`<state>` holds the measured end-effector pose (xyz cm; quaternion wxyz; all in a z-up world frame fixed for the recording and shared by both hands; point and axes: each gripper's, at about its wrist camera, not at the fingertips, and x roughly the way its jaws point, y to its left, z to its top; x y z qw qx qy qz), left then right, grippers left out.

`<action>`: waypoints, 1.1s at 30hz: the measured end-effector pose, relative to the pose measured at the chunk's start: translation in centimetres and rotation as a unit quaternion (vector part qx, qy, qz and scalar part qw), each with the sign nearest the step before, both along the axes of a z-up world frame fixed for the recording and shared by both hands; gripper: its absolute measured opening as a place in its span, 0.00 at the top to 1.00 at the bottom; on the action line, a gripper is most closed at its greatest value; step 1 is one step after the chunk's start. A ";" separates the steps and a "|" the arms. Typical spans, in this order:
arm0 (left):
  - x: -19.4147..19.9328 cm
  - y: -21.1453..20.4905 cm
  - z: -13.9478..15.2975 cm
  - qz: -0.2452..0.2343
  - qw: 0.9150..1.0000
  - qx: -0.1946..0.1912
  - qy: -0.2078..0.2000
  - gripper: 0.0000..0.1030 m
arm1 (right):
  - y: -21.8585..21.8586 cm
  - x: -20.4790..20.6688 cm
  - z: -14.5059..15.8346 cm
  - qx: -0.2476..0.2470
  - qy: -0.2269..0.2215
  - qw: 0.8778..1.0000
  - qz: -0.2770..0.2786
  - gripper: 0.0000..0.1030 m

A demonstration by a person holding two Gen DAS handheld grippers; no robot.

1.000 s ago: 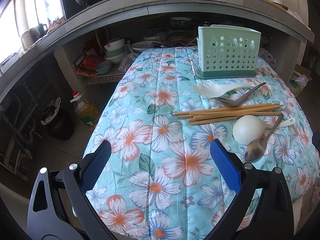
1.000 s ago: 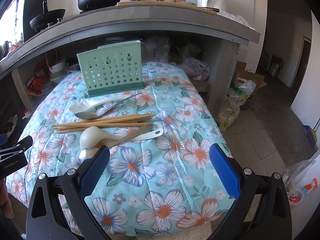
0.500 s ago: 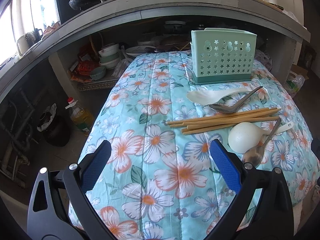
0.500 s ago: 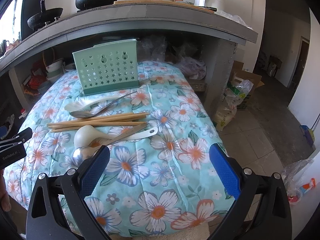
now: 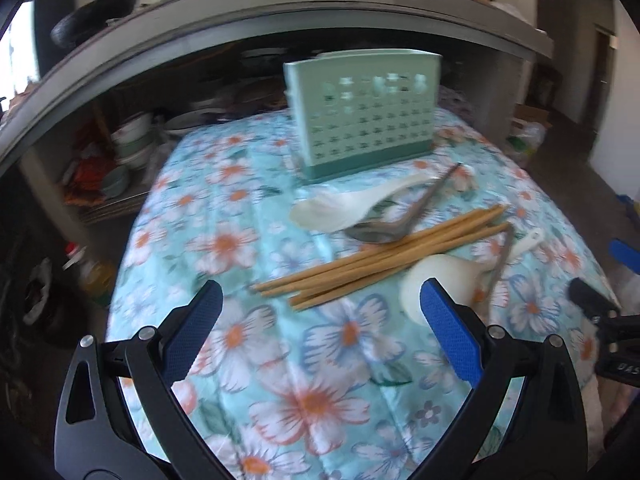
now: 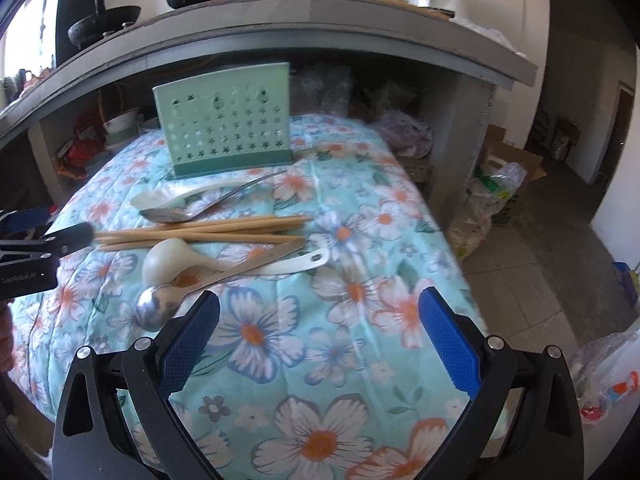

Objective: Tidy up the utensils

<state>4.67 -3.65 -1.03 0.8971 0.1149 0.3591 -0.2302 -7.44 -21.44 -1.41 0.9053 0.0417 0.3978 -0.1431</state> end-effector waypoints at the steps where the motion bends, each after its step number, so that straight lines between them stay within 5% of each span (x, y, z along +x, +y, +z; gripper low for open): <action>1: 0.2 -0.2 -0.1 -0.017 1.000 -0.009 0.005 0.07 | 0.3 0.0 -0.2 0.003 -0.003 1.000 0.010 0.06; 8: 1.8 -0.3 -1.7 -0.040 0.994 -0.067 0.070 0.07 | 5.0 0.9 -0.9 -0.061 0.005 0.990 0.129 0.06; 13: 2.0 1.0 -2.1 -0.035 0.994 -0.083 0.059 0.07 | 7.4 2.0 -2.5 -0.127 0.052 0.969 0.206 0.32; 20: 3.4 3.1 -2.9 -0.014 0.991 -0.109 0.078 0.07 | 11.5 2.4 -5.3 -0.281 0.091 0.900 0.320 0.48; 33: 4.2 4.9 -3.3 0.010 0.990 -0.115 0.077 0.07 | 13.6 0.8 -5.1 -0.355 0.115 0.818 0.438 0.64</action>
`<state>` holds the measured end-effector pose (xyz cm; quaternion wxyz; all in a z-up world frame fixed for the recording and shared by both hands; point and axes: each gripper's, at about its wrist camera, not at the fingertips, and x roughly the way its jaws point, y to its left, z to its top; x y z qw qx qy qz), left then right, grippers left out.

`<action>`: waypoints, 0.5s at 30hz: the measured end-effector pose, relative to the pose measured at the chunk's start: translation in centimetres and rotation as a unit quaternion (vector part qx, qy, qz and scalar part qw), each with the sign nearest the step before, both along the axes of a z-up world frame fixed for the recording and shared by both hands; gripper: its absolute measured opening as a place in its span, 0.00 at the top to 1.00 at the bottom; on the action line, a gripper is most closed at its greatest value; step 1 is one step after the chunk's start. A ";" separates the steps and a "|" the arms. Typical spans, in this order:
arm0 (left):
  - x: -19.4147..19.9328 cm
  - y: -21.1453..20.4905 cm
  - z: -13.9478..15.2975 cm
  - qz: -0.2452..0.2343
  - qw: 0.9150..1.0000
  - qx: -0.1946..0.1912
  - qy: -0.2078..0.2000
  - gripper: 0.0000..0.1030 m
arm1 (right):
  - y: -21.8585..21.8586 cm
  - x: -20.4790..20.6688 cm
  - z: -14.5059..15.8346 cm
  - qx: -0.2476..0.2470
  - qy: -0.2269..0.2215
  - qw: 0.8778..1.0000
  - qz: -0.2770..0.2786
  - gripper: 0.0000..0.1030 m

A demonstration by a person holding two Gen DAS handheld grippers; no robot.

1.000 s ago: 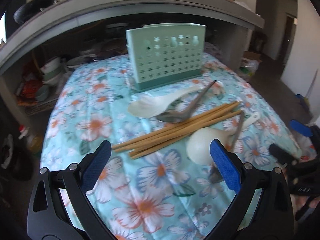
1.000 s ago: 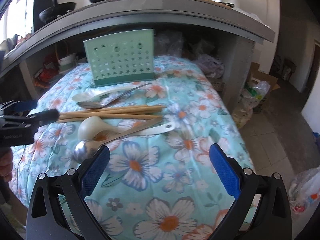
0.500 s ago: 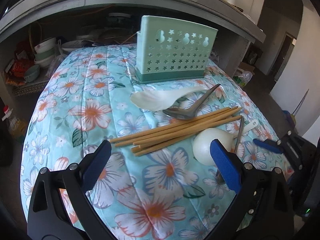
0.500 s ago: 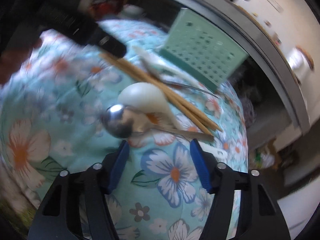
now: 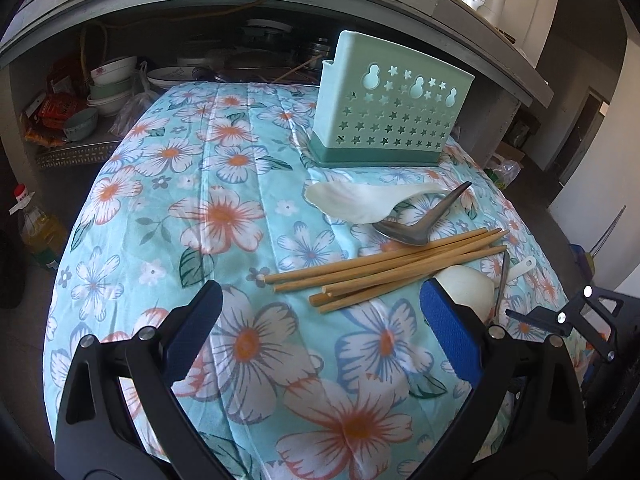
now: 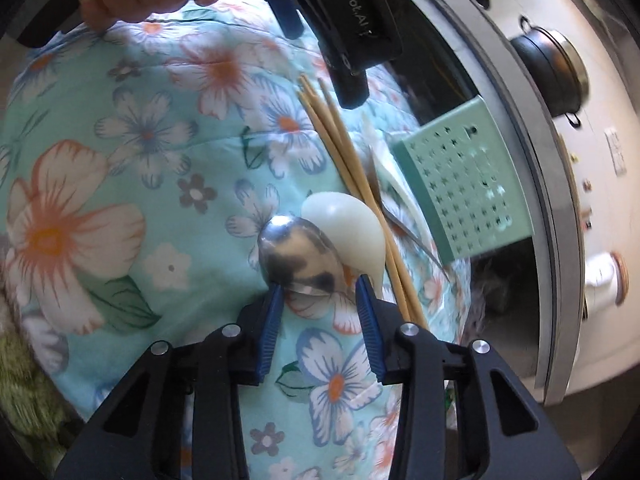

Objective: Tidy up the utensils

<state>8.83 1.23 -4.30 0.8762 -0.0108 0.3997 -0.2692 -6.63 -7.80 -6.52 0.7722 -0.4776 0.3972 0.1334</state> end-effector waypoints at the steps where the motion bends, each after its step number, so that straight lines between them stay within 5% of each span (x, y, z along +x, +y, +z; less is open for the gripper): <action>1: -0.1 0.0 0.0 -0.001 1.000 0.001 0.000 0.07 | 0.0 0.1 0.1 0.000 0.003 1.000 0.009 0.63; 8: -1.5 -0.9 0.9 -0.045 0.999 -0.011 -0.003 0.16 | -0.2 0.8 0.4 0.023 0.003 1.000 -0.008 0.62; 15: -4.0 -4.0 1.0 -0.140 0.990 -0.015 0.010 0.40 | -5.0 -0.7 2.2 0.138 0.007 0.976 -0.166 0.60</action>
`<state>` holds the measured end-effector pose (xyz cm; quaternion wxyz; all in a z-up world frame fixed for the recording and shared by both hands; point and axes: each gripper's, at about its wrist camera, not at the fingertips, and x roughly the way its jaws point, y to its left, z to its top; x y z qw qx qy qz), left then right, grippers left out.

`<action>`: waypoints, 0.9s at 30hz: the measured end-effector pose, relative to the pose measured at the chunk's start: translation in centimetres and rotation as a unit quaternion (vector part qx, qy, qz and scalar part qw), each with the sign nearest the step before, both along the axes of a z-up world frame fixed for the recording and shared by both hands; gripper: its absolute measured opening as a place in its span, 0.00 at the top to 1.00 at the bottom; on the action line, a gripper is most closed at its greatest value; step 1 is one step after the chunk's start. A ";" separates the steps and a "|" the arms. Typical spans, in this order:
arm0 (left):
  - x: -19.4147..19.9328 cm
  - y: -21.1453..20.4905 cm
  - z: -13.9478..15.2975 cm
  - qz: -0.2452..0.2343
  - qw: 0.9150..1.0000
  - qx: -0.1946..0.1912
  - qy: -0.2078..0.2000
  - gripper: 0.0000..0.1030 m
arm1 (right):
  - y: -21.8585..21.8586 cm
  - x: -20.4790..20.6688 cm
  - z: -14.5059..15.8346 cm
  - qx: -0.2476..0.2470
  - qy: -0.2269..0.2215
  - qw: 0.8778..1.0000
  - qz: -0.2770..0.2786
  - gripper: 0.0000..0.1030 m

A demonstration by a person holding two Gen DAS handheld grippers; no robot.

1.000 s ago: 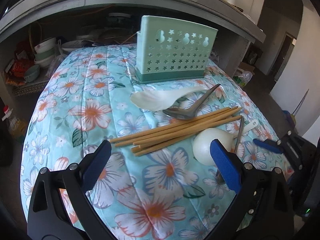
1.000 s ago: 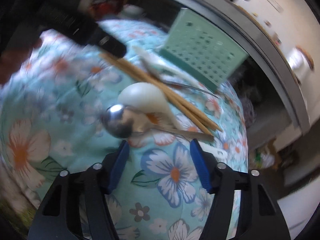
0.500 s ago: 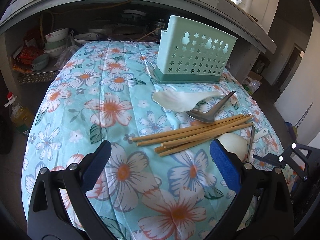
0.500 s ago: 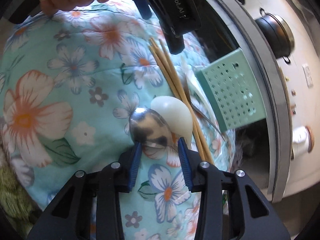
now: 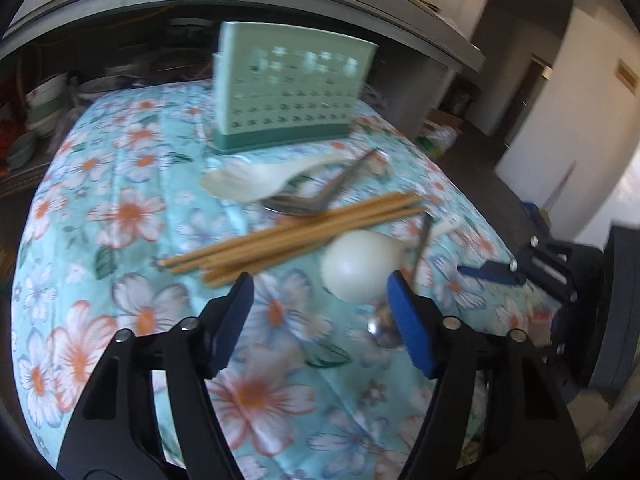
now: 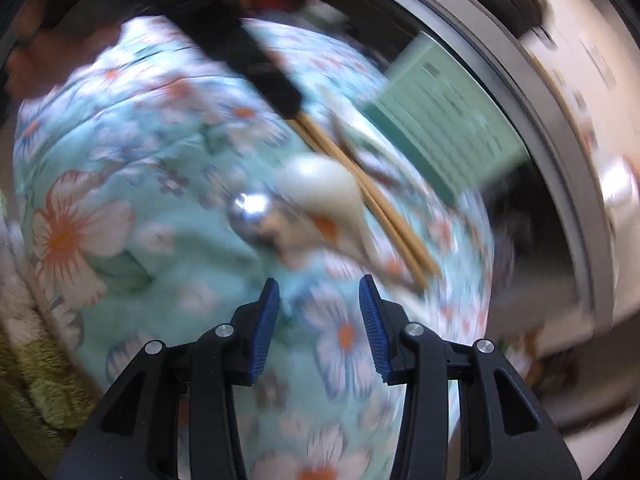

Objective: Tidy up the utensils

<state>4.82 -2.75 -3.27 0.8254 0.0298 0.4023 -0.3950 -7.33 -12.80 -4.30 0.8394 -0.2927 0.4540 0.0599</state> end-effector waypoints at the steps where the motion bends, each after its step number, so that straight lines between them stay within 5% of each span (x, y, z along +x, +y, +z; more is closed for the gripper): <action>1: -0.4 -0.6 -0.1 -0.015 1.000 0.005 -0.001 0.42 | -1.0 -0.4 0.3 0.019 -0.002 0.999 -0.030 0.60; 6: -3.4 -3.7 -0.7 -0.095 0.993 0.062 -0.032 0.51 | -4.3 -1.5 1.4 0.087 -0.019 0.989 -0.116 0.60; 12: -6.5 -6.8 -2.8 -0.133 0.967 0.179 -0.120 0.55 | -6.3 -1.7 1.5 0.137 -0.037 0.975 -0.171 0.60; 17: -8.2 -8.0 -3.8 -0.150 0.943 0.224 -0.194 0.59 | -6.8 -1.8 1.3 0.156 -0.048 0.967 -0.195 0.60; 18: -8.4 -8.2 -3.8 -0.154 0.942 0.224 -0.198 0.67 | -7.0 -1.9 1.3 0.161 -0.050 0.965 -0.200 0.60; 22: -8.4 -8.0 -3.1 -0.147 0.944 0.218 -0.199 0.68 | -7.4 -2.2 1.4 0.170 -0.056 0.961 -0.211 0.60; 27: -7.7 -6.9 -1.1 -0.125 0.963 0.166 -0.172 0.69 | -7.6 -2.3 1.4 0.180 -0.062 0.958 -0.216 0.60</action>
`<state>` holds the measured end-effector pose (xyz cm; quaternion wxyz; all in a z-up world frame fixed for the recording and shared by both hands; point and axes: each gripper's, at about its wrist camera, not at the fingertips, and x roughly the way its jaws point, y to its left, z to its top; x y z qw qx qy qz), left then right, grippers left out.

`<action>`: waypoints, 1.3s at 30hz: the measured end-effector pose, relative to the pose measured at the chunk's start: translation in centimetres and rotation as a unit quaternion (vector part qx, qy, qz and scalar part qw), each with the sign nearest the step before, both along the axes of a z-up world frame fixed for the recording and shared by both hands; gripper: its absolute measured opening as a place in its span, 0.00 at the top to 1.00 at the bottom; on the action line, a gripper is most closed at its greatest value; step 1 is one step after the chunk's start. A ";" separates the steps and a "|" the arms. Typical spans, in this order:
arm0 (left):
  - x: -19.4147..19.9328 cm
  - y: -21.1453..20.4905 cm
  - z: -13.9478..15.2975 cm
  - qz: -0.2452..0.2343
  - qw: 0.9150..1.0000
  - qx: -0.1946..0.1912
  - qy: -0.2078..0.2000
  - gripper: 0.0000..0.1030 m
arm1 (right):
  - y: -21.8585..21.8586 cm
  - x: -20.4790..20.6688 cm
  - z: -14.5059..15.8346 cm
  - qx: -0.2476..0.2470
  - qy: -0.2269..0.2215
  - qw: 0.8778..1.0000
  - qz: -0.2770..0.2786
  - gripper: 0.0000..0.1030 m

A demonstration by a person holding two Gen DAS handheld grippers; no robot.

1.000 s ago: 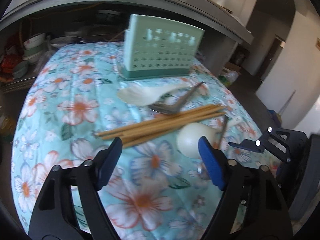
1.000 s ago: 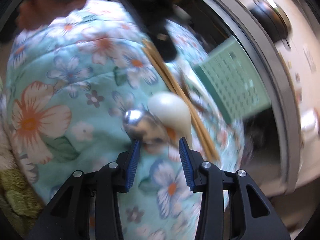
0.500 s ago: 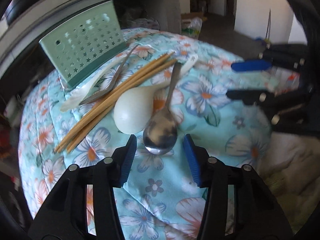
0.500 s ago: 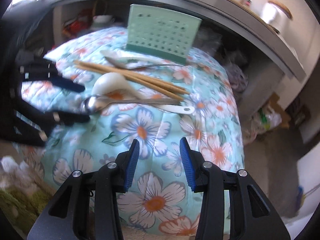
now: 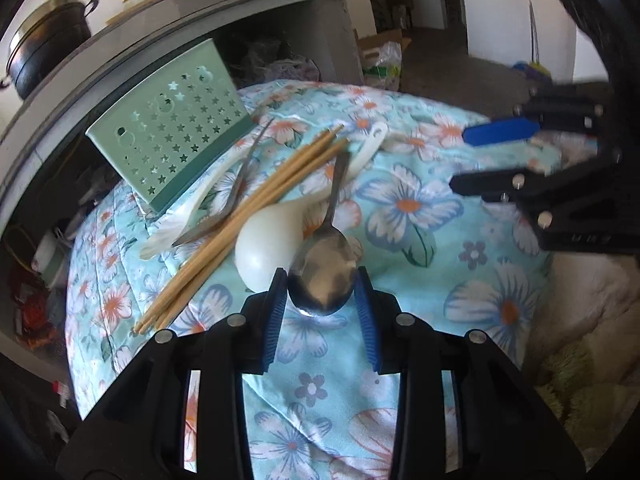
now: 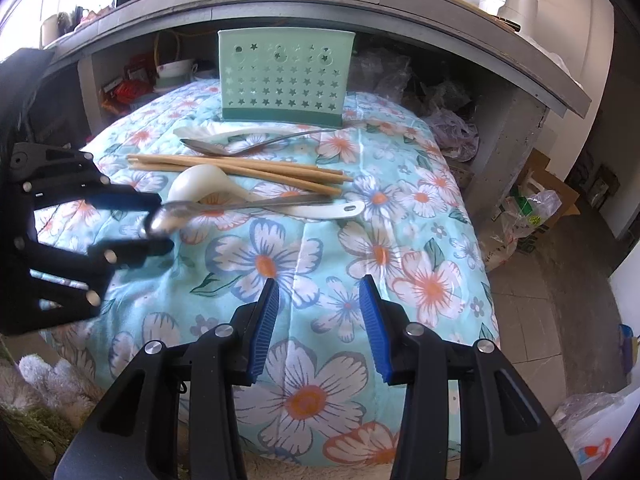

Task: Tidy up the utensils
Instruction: 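Close the left gripper on the metal spoon handle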

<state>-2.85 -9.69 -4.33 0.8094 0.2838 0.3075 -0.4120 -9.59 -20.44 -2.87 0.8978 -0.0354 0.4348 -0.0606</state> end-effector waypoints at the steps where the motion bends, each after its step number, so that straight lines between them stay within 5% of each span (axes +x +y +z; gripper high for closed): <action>1: 0.6 0.3 0.2 0.006 1.000 -0.014 0.019 0.69 | 0.0 0.0 -0.1 0.002 0.000 1.000 -0.001 0.60; 5: 3.0 1.3 0.1 0.027 0.991 -0.063 0.115 0.69 | 0.2 0.1 -0.3 0.009 0.001 1.000 0.000 0.60; 8: 4.6 2.0 -0.8 0.041 0.977 -0.094 0.188 0.69 | 0.4 0.2 -0.5 0.016 0.002 1.000 0.003 0.60; 16: 5.9 3.3 -2.3 0.083 0.955 -0.134 0.252 0.74 | 1.1 0.5 -0.9 0.023 0.005 1.000 0.008 0.60; 19: 5.6 3.5 -2.2 0.087 0.958 -0.132 0.239 0.77 | 1.1 0.5 -0.9 0.022 0.005 1.000 0.008 0.60; 23: 4.4 3.0 -2.3 0.086 0.974 -0.101 0.181 0.84 | 1.2 0.6 -0.9 0.022 0.004 1.000 0.008 0.60; 32: 3.1 2.2 -2.4 0.078 0.990 -0.071 0.095 0.91 | 1.3 0.6 -0.8 0.021 0.000 1.000 0.000 0.60; 34: 2.6 2.1 -2.1 0.080 0.992 -0.065 0.073 0.99 | 1.2 0.6 -0.6 0.020 -0.004 1.000 -0.005 0.60; 39: 2.3 2.9 -0.1 0.081 0.991 -0.090 0.059 1.00 | 0.5 0.2 0.3 0.019 -0.023 0.999 -0.021 0.60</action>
